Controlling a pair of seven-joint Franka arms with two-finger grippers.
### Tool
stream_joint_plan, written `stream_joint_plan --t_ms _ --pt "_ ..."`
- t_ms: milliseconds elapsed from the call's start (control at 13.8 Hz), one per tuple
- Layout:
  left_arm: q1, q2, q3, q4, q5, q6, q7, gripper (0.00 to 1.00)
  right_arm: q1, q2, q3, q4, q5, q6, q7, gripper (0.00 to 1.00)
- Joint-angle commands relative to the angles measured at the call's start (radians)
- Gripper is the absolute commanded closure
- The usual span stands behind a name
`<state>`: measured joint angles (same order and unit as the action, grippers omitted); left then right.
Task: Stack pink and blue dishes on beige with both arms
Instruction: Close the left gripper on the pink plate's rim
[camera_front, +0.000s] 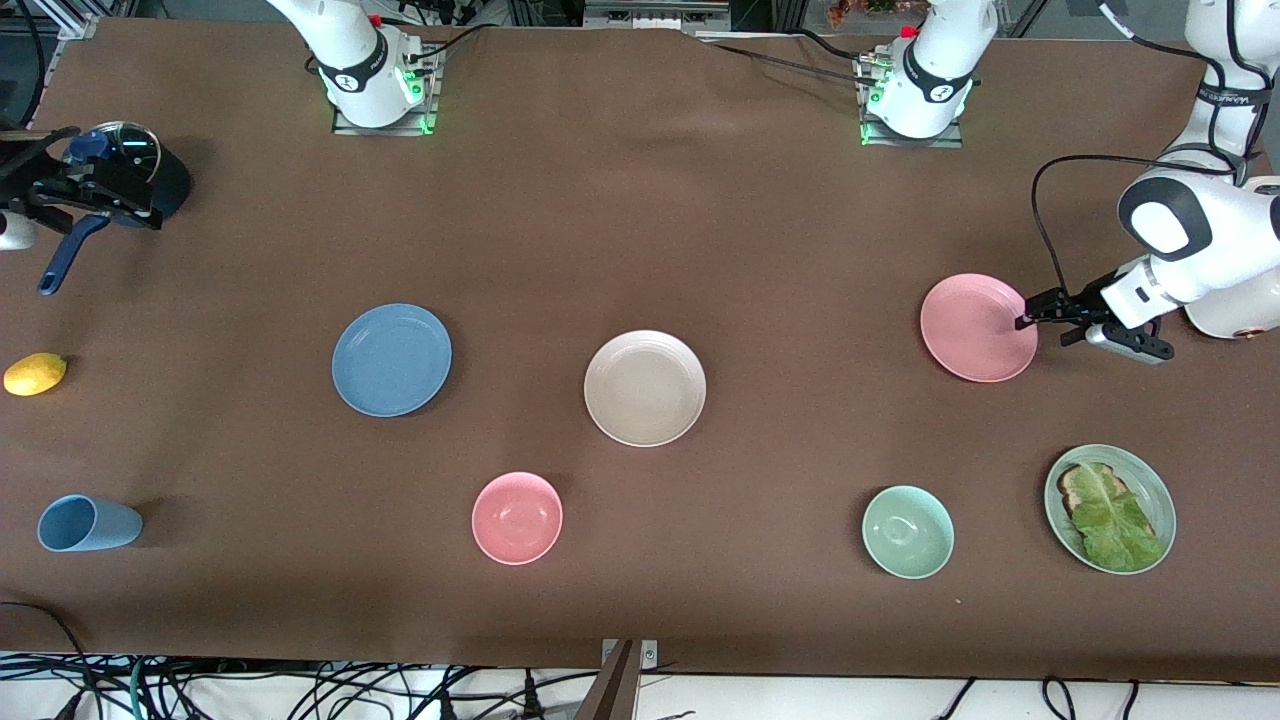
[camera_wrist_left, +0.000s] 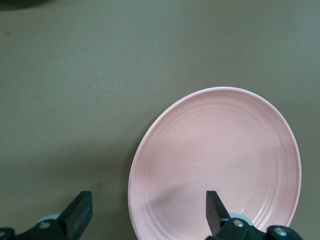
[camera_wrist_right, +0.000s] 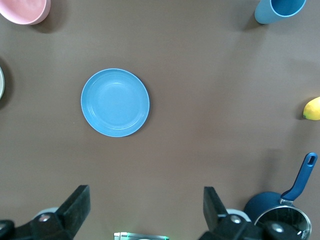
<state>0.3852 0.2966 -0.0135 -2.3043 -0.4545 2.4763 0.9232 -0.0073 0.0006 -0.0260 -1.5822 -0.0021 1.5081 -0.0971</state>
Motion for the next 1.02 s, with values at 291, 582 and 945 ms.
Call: stream_joint_plan --t_ms 291,582,945 --pt "0.008 0.038 -0.006 -0.017 -0.087 0.050 0.054 0.02 -0.005 -0.022 0.006 -0.015 -0.004 -0.005 -0.006 0.00" --pt "0.008 0.038 -0.006 -0.017 -0.090 0.059 0.054 0.32 -0.005 -0.022 0.006 -0.015 -0.004 -0.005 -0.006 0.00" --pt "0.008 0.036 -0.006 -0.017 -0.116 0.055 0.054 0.95 -0.005 -0.021 0.006 -0.015 -0.004 -0.002 -0.006 0.00"
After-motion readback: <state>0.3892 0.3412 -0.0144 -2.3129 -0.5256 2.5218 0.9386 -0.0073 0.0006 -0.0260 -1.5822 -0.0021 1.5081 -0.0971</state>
